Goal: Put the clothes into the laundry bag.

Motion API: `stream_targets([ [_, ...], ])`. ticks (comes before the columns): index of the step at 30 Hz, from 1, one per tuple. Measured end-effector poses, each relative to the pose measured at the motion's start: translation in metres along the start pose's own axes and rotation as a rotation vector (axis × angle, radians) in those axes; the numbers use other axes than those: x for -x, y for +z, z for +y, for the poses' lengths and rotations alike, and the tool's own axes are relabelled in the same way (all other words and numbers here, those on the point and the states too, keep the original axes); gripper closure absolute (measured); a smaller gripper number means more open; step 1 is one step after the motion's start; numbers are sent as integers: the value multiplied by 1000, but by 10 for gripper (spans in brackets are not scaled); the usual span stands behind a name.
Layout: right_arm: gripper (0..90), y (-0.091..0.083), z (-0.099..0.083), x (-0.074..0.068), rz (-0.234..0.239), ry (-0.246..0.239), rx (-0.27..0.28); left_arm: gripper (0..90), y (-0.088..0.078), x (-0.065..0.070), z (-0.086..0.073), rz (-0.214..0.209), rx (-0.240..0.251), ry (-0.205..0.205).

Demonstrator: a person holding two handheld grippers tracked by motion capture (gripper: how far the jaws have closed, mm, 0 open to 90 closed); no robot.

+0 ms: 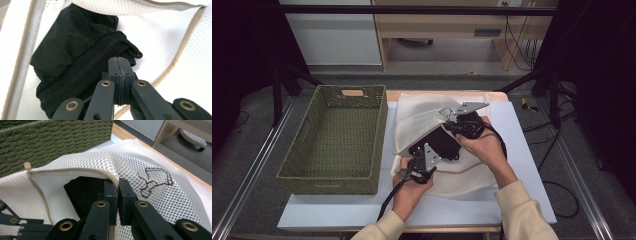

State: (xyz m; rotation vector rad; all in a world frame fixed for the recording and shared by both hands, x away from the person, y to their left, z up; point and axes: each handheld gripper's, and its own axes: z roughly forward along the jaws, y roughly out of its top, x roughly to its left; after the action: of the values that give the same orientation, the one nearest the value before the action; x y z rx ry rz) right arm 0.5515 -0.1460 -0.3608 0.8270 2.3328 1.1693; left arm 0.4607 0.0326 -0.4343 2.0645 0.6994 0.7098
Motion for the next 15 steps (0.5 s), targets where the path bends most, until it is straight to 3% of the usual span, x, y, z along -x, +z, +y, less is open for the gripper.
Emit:
stream_targets([
  [15, 870, -8, 2, -13, 0, -30, 11, 898, -37, -10, -6, -16, 43, -33],
])
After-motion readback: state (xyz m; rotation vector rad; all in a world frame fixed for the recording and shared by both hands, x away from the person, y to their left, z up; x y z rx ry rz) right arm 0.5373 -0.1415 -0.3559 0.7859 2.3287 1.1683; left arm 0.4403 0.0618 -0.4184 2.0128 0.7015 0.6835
